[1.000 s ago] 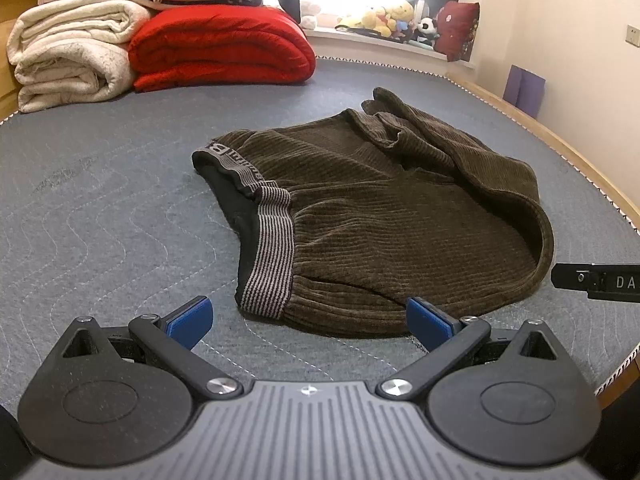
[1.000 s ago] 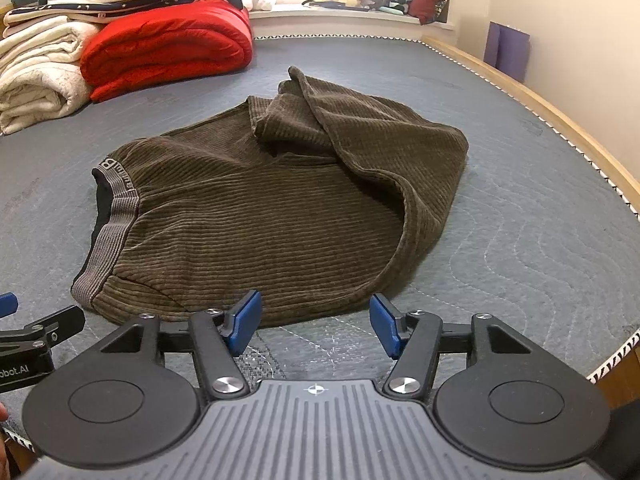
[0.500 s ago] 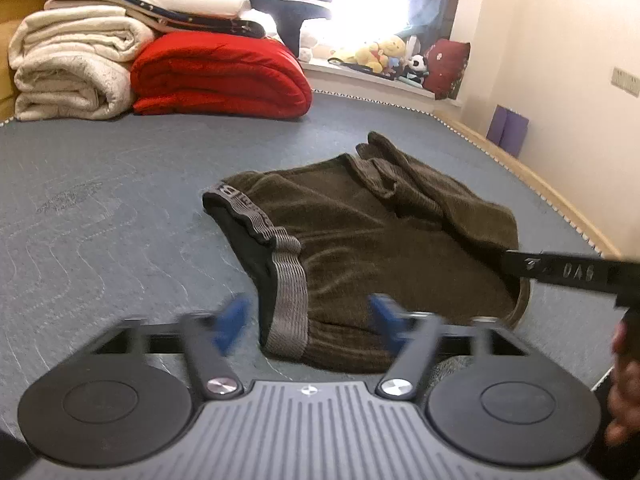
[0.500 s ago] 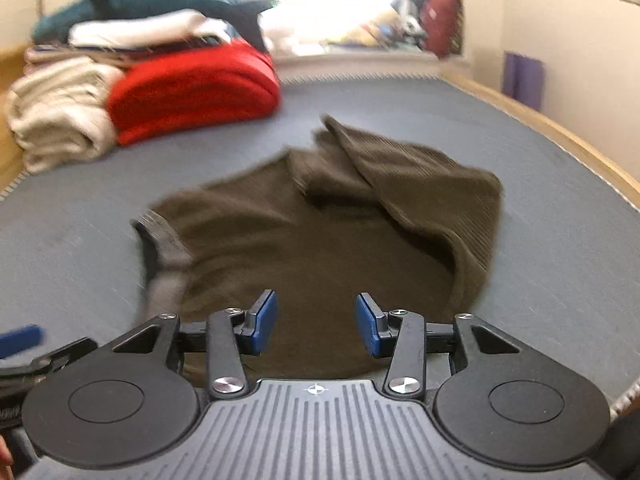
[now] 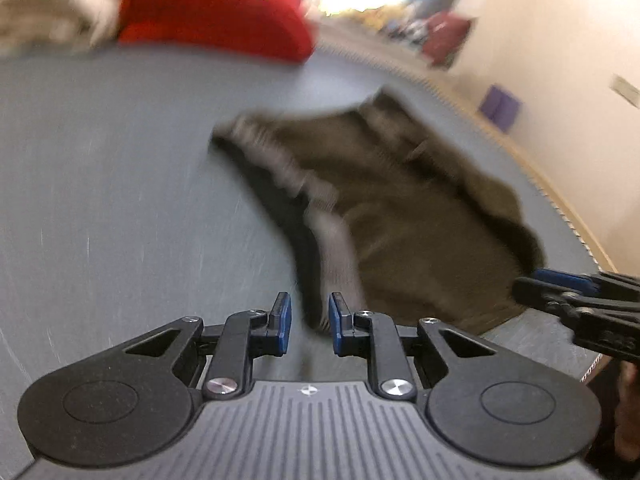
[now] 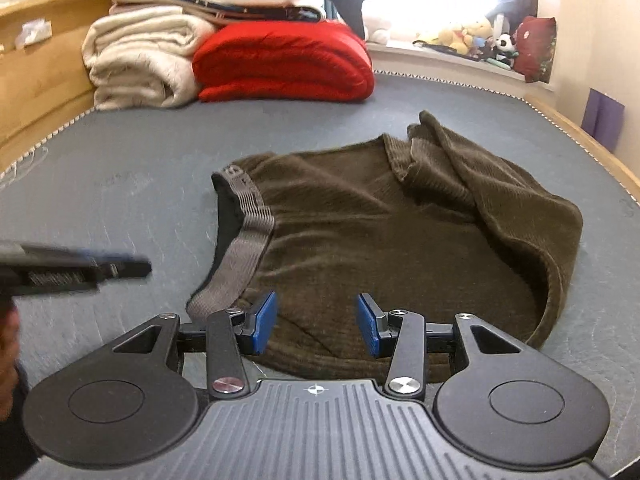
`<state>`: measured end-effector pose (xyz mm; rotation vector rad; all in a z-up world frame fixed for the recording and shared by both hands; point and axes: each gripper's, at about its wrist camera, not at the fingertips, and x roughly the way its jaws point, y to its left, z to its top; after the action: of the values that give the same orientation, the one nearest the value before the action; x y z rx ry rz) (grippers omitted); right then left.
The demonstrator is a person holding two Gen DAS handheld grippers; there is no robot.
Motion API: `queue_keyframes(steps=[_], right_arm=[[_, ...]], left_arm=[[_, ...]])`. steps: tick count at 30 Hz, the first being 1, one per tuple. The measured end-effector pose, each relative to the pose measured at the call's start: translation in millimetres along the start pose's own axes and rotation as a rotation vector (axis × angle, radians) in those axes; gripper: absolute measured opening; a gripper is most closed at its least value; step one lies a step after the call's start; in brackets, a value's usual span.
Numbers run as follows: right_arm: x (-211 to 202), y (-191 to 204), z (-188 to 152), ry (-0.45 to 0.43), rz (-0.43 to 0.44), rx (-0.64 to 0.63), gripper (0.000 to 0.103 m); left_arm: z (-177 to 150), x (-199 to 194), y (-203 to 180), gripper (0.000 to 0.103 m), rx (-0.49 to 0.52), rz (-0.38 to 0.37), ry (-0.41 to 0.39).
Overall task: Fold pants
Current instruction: 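Grasp the grey waistband with the left tool while the right tool grasps the waistband beside it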
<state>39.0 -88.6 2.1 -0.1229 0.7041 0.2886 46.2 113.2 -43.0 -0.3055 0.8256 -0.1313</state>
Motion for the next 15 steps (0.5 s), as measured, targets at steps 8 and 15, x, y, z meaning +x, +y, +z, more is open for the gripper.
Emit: queue_keyframes(steps=[8, 15], right_arm=[[33, 12, -13, 0.091, 0.02, -0.045, 0.047], [67, 29, -21, 0.194, 0.076, -0.142, 0.058]], left_arm=[[5, 12, 36, 0.022, -0.175, -0.052, 0.038], [6, 22, 49, 0.023, -0.242, -0.074, 0.057]])
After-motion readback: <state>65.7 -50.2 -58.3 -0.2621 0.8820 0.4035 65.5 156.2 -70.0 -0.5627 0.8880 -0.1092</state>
